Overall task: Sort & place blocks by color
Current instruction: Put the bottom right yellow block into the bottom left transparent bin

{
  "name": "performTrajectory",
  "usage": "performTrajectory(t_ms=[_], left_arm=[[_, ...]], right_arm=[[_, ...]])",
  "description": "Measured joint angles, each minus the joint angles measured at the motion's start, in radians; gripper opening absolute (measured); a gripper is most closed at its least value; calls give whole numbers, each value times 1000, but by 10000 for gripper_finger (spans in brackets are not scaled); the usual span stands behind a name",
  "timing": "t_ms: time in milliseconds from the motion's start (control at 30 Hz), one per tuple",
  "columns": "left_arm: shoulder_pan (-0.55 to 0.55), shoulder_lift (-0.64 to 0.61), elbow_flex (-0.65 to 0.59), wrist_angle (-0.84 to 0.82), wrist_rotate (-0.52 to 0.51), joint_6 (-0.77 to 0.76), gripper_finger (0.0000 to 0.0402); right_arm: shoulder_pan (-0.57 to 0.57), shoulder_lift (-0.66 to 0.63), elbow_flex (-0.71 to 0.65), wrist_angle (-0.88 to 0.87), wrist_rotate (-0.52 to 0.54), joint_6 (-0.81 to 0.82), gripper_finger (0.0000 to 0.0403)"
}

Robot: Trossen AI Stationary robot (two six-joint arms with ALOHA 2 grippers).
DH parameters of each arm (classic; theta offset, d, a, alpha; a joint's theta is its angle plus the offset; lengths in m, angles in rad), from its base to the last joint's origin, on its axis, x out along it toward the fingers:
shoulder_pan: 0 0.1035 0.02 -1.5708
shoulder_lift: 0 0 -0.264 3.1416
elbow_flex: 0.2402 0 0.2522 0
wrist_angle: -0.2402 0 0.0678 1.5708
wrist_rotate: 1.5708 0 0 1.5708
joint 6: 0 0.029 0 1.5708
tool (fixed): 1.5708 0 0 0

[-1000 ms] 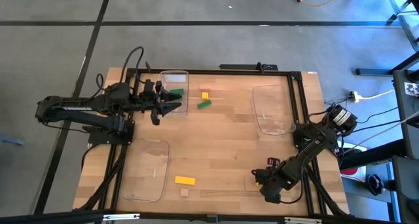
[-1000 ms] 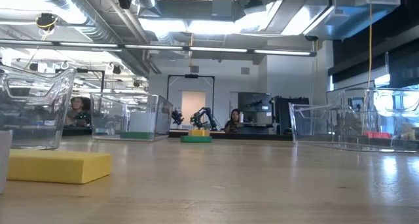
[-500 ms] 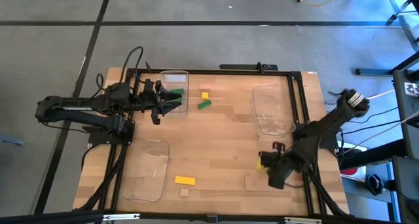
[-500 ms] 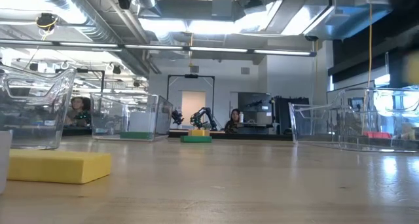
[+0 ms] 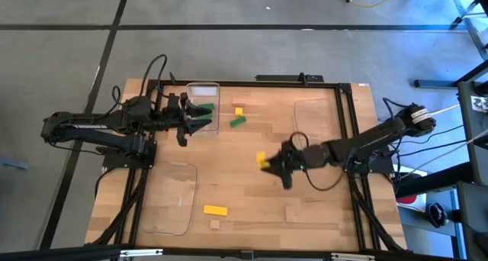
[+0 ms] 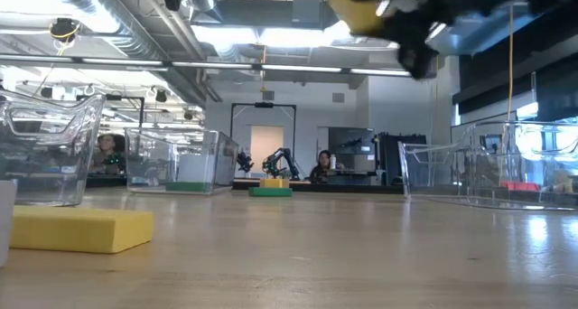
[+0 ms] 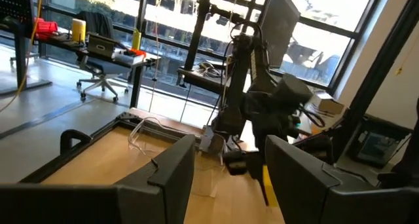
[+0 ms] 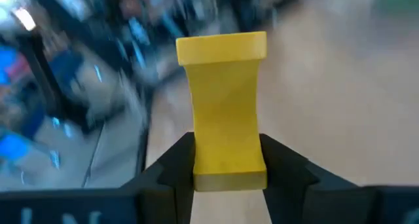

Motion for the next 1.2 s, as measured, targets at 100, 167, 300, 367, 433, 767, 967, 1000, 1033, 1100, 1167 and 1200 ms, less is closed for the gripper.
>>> performTrajectory(t_ms=[100,167,300,367,433,767,967,1000,1033,1100,1167,1200], left_arm=[[0,0,0,0,0,1,178],[0,0,0,0,0,1,178],[0,0,0,1,0,1,178],[0,0,0,1,0,1,178],[0,0,0,1,0,0,178],[-52,229,0,248,32,20,179],[-80,396,39,335,23,20,186],[-85,421,60,340,25,21,188],[-90,442,76,343,29,20,190],[-99,484,112,342,32,21,198],[-103,525,149,341,31,20,209],[-105,542,164,341,31,20,216]], right_arm=[[-65,14,43,44,-32,-83,133],[-97,15,61,43,-60,-123,133],[-140,15,74,43,-134,-158,133],[-147,16,77,43,-144,-161,133],[-152,16,78,48,-149,-163,133],[-206,16,160,49,-149,-261,133],[-223,16,190,3,-148,-294,133],[-223,16,190,2,-148,-294,133],[-222,16,190,-1,-148,-295,133],[-222,16,190,0,-149,-295,133],[-222,16,190,-1,-148,-295,133],[-223,16,190,-2,-148,-295,133]])
